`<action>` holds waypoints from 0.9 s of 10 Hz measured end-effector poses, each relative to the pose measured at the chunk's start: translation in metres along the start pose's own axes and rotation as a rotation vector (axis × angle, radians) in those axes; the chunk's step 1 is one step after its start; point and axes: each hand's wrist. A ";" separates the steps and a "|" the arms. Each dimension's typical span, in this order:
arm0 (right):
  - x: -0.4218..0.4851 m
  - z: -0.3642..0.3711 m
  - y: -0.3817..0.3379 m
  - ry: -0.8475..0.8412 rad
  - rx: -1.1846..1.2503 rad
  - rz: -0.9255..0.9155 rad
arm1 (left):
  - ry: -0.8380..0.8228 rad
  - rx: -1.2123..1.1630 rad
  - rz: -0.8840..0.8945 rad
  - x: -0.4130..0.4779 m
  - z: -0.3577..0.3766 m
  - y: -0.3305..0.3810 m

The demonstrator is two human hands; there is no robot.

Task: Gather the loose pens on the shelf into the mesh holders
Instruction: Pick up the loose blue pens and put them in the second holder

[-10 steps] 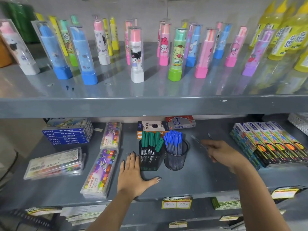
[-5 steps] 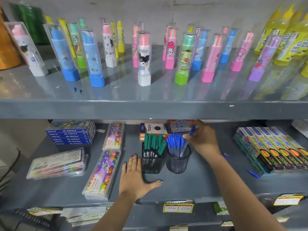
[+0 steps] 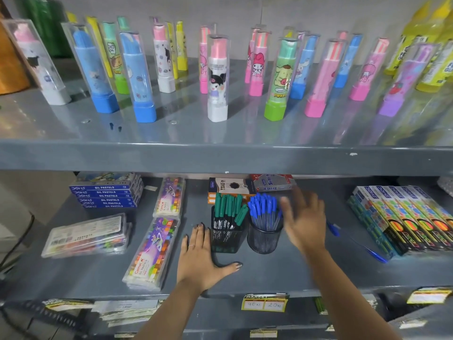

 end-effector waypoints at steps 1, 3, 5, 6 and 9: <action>0.004 0.020 0.038 -0.087 -0.028 0.269 | -0.002 -0.003 0.003 -0.001 0.000 -0.001; -0.009 0.042 0.083 -0.399 -0.306 0.313 | -0.002 0.006 -0.001 -0.001 0.000 0.001; -0.002 0.029 0.079 -0.387 -0.130 0.422 | -0.003 -0.001 0.001 -0.001 0.000 0.000; 0.010 0.006 0.077 -0.176 0.161 0.451 | -0.006 -0.008 -0.005 -0.001 -0.001 0.001; 0.055 -0.088 0.023 -0.042 0.570 0.168 | -0.006 0.002 -0.004 -0.001 -0.001 0.001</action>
Point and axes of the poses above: each hand's wrist, its own x-axis towards the middle knuckle, its own z-axis out of the palm, y = z × x, and after that the axes turned 15 degrees about -x, right-handed
